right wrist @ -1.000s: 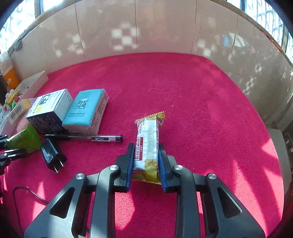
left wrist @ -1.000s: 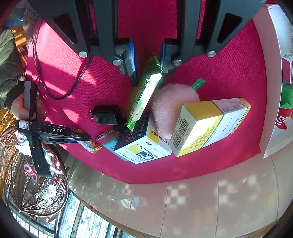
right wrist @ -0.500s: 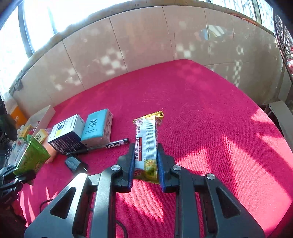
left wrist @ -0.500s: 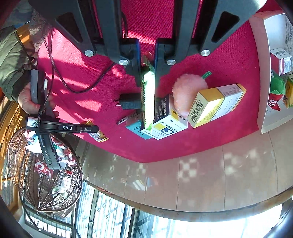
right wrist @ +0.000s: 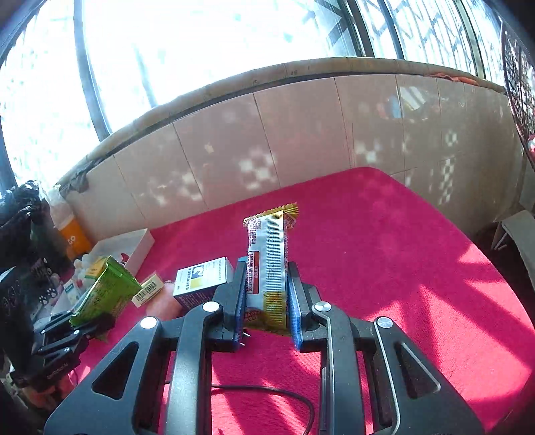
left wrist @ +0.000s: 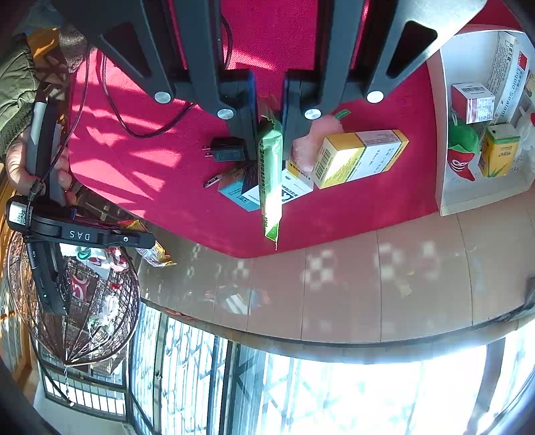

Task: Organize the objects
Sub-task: 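Lift the snack bar and green sachet and carry both over the tray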

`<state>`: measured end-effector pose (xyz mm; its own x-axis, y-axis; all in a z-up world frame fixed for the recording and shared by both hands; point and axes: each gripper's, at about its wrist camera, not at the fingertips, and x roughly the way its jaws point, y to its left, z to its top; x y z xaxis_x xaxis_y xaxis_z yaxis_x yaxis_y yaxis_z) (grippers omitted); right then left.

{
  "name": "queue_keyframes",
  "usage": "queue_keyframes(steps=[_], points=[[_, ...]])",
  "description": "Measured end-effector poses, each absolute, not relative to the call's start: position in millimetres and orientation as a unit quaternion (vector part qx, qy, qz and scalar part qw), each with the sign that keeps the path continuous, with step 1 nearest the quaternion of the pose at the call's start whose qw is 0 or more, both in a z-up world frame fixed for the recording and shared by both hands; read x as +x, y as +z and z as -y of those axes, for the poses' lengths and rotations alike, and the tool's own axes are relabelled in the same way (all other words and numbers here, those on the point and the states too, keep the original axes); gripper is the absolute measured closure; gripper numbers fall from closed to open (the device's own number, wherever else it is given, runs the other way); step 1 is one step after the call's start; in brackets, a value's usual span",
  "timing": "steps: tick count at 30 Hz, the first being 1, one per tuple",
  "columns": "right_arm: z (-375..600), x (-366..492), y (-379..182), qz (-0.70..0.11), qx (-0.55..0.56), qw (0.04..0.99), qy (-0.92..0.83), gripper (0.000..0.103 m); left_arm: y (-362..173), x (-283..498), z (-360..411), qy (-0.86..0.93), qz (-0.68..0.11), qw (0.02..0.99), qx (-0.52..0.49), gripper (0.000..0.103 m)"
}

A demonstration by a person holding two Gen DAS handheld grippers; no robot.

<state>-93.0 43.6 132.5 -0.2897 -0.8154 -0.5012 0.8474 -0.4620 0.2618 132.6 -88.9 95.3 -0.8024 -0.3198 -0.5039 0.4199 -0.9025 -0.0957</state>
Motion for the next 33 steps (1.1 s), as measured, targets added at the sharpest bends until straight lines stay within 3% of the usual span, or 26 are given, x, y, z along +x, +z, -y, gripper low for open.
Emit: queue_keyframes(steps=[33], points=[[7,3,172,-0.066,0.253,0.624,-0.736,0.082,143,214,118,-0.932,-0.115,0.308,0.154,0.094]])
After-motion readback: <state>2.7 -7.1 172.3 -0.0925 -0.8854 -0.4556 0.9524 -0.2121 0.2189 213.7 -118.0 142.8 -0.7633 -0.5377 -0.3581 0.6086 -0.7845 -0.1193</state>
